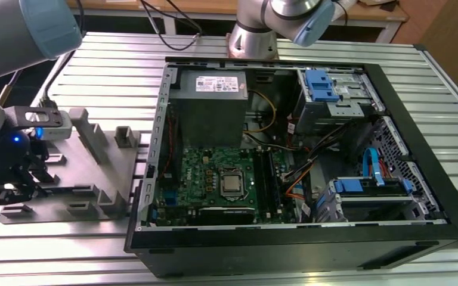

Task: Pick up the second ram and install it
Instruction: 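Pick up the second ram and move it above second insertion slot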

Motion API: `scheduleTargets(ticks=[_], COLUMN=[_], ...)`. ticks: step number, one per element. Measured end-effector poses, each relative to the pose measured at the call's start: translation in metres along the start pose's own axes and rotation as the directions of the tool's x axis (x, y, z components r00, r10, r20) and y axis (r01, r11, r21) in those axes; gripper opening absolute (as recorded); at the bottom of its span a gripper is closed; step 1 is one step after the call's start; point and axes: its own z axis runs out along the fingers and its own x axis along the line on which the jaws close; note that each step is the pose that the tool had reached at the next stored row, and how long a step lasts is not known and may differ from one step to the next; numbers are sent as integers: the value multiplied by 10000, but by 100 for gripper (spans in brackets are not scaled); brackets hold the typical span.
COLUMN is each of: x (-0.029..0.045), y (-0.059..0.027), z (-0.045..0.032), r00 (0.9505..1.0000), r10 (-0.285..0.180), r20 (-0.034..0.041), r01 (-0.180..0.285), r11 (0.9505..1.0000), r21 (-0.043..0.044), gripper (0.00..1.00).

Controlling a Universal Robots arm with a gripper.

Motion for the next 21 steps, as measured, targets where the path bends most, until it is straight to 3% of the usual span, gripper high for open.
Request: scheduleTargets(ticks=[21], x=[-12], y=[0], z=[51], r00=[10000], r10=[0], r20=[0], r01=[0], r11=[10000], r21=[3], gripper=[33])
